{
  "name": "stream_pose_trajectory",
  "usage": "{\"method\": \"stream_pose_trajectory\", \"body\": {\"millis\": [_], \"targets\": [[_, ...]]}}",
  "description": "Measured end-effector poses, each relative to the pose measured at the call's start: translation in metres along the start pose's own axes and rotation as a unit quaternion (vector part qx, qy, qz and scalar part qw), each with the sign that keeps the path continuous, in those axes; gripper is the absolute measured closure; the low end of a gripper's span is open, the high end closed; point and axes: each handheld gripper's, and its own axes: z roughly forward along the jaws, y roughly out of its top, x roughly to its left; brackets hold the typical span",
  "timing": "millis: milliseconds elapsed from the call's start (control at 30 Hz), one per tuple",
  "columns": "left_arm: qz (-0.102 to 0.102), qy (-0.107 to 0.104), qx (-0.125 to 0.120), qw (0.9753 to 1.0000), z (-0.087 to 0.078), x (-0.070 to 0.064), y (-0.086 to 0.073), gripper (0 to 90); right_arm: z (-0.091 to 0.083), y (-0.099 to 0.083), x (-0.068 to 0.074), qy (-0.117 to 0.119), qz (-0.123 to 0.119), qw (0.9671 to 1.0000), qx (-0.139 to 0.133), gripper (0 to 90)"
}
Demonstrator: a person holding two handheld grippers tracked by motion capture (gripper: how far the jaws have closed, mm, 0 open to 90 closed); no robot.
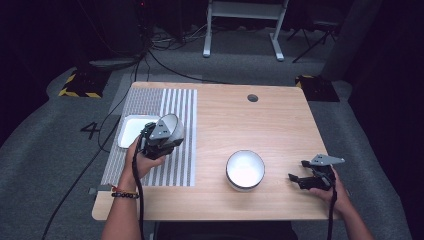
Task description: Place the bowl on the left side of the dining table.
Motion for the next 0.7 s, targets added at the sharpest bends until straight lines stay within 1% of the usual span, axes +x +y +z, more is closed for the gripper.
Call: {"method": "stream_pose_trajectory", "body": {"millis": [33, 67, 133, 167, 200, 233, 267, 333, 367, 400, 433, 467, 500, 533, 600, 667, 700], "targets": [[-0.006, 0.001, 0.002, 1.0, -0.001, 0.002, -0.002, 78.2, 0.0, 0.0, 0.0, 0.0, 0.0, 1.0, 0.0, 15.6], [-0.005, 0.004, 0.004, 1.0, -0.001, 0.003, -0.002, 78.2, 0.0, 0.0, 0.0, 0.0, 0.0, 1.0, 0.0, 15.6], [-0.006, 0.006, 0.001, 1.0, -0.001, 0.005, -0.003, 78.2, 0.0, 0.0, 0.0, 0.0, 0.0, 1.0, 0.0, 15.6], [-0.005, 0.01, -0.001, 0.9999, -0.002, 0.007, -0.003, 78.2, 0.0, 0.0, 0.0, 0.0, 0.0, 1.0, 0.0, 15.6], [-0.013, 0.007, 0.001, 0.9999, -0.002, 0.007, -0.004, 78.2, 0.0, 0.0, 0.0, 0.0, 0.0, 1.0, 0.0, 15.6], [-0.013, 0.007, 0.001, 0.9999, -0.002, 0.007, -0.004, 78.2, 0.0, 0.0, 0.0, 0.0, 0.0, 1.0, 0.0, 15.6], [-0.008, 0.017, 0.007, 0.9998, -0.002, 0.01, -0.004, 78.2, 0.0, 0.0, 0.0, 0.0, 0.0, 1.0, 0.0, 15.6], [-0.01, 0.019, 0.007, 0.9998, -0.002, 0.011, -0.004, 78.2, 0.0, 0.0, 0.0, 0.0, 0.0, 1.0, 0.0, 15.6], [-0.012, 0.02, 0.008, 0.9997, -0.002, 0.012, -0.005, 78.2, 0.0, 0.0, 0.0, 0.0, 0.0, 1.0, 0.0, 15.6], [-0.02, 0.017, 0.008, 0.9996, -0.003, 0.014, -0.006, 78.2, 0.0, 0.0, 0.0, 0.0, 0.0, 1.0, 0.0, 15.6], [-0.02, 0.018, 0.005, 0.9996, -0.003, 0.015, -0.006, 78.2, 0.0, 0.0, 0.0, 0.0, 0.0, 1.0, 0.0, 15.6], [-0.025, 0.021, 0.008, 0.9995, -0.004, 0.018, -0.007, 78.2, 0.0, 0.0, 0.0, 0.0, 0.0, 1.0, 0.0, 15.6], [-0.024, 0.027, 0.005, 0.9993, -0.005, 0.02, -0.007, 78.2, 0.0, 0.0, 0.0, 0.0, 0.0, 1.0, 0.0, 15.6], [-0.03, 0.027, 0.01, 0.9991, -0.005, 0.021, -0.008, 78.2, 0.0, 0.0, 0.0, 0.0, 0.0, 1.0, 0.0, 15.6], [-0.031, 0.031, 0.008, 0.999, -0.006, 0.022, -0.008, 78.2, 0.0, 0.0, 0.0, 0.0, 0.0, 1.0, 0.0, 15.6], [-0.033, 0.036, 0.006, 0.9988, -0.007, 0.027, -0.01, 78.2, 0.0, 0.0, 0.0, 0.0, 0.0, 1.0, 0.0, 15.6], [-0.04, 0.036, 0.007, 0.9985, -0.007, 0.028, -0.011, 78.2, 0.0, 0.0, 0.0, 0.0, 0.0, 1.0, 0.0, 15.6]]}}
